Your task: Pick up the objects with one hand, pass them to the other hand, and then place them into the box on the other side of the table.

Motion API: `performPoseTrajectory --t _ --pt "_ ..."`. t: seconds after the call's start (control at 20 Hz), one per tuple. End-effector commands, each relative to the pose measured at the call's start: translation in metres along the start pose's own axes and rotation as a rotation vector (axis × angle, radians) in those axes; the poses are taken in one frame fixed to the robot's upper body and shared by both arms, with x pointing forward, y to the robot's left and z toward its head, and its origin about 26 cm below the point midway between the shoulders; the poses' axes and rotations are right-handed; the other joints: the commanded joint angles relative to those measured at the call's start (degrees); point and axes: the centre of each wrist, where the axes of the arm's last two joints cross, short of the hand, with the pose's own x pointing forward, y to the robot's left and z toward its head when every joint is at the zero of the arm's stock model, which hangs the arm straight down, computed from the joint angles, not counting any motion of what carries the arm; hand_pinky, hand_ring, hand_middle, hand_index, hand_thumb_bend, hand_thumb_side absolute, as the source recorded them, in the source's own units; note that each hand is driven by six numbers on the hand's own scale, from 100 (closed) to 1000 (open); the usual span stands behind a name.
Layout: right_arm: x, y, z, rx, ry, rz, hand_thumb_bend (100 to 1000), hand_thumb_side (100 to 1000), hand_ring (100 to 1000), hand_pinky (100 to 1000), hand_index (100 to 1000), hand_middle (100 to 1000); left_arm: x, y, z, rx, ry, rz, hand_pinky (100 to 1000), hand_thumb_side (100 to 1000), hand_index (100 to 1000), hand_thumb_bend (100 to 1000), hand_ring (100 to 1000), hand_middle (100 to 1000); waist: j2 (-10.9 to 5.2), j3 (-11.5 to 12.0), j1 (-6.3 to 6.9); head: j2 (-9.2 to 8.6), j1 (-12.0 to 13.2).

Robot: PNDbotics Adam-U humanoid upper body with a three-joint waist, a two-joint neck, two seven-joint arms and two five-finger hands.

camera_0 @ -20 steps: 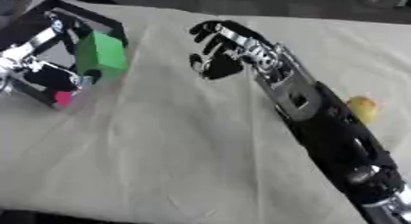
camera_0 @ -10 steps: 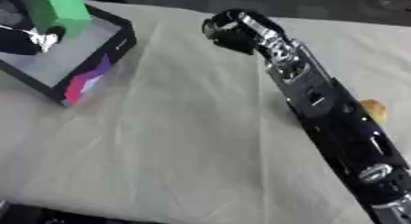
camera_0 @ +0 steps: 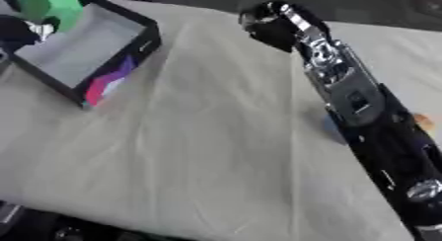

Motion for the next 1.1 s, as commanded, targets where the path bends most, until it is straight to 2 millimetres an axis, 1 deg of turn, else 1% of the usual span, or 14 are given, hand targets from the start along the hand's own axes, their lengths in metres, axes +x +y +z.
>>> performPoseTrajectory --t 0.05,0.25,0.45,0.6,0.8,0.9,0.95,1.05,1.1 --pt "0.015 -0.014 0.0 -0.057 -0.047 0.015 100 576 828 754 818 855 -0.011 0.015 -0.009 0.037 0.029 -0.022 819 100 324 183 534 294 -1.39 0.0 -0.4 -0.76 1.3" --pt "0.02 -0.017 0.0 -0.081 -0.055 0.02 100 569 817 748 812 838 -0.02 0.009 -0.022 0.026 0.06 -0.014 822 100 336 156 540 303 -1.34 -0.2 -0.79 -0.79 1.5" --pt "0.022 -0.021 0.001 -0.103 -0.054 0.016 100 557 809 745 808 827 -0.028 0.003 -0.035 0.024 0.08 -0.017 824 100 347 142 544 312 -1.13 -0.7 -1.22 -1.15 0.2" --pt "0.024 -0.024 0.001 -0.116 -0.057 0.015 100 548 803 744 805 818 -0.031 0.0 -0.044 0.033 0.081 -0.028 822 100 354 162 548 317 -0.61 -1.0 -1.45 -1.63 -0.4" --pt "0.027 -0.029 0.001 -0.135 -0.066 0.019 100 546 795 742 800 814 -0.033 -0.001 -0.052 0.041 0.085 -0.05 821 100 367 167 551 324 0.26 -1.3 -1.65 -2.7 -1.0" --pt "0.029 -0.033 0.001 -0.145 -0.071 0.019 100 549 788 740 798 812 -0.034 -0.002 -0.054 0.04 0.088 -0.058 821 100 389 208 557 339 0.68 -1.5 -1.73 -3.08 -1.2" --pt "0.03 -0.034 0.001 -0.149 -0.074 0.019 100 552 786 739 799 811 -0.034 -0.003 -0.055 0.038 0.092 -0.062 823 100 415 258 565 362 0.87 -1.5 -1.77 -3.21 -1.3" --pt "0.031 -0.035 0.002 -0.154 -0.078 0.015 100 554 784 739 800 811 -0.037 -0.005 -0.056 0.025 0.112 -0.076 833 100 496 307 595 434 1.17 -1.6 -1.86 -3.39 -1.4" --pt "0.032 -0.036 0.002 -0.153 -0.079 0.014 100 538 784 740 801 812 -0.038 -0.006 -0.057 0.015 0.124 -0.082 848 100 623 332 658 515 1.26 -1.7 -1.9 -3.4 -1.4"
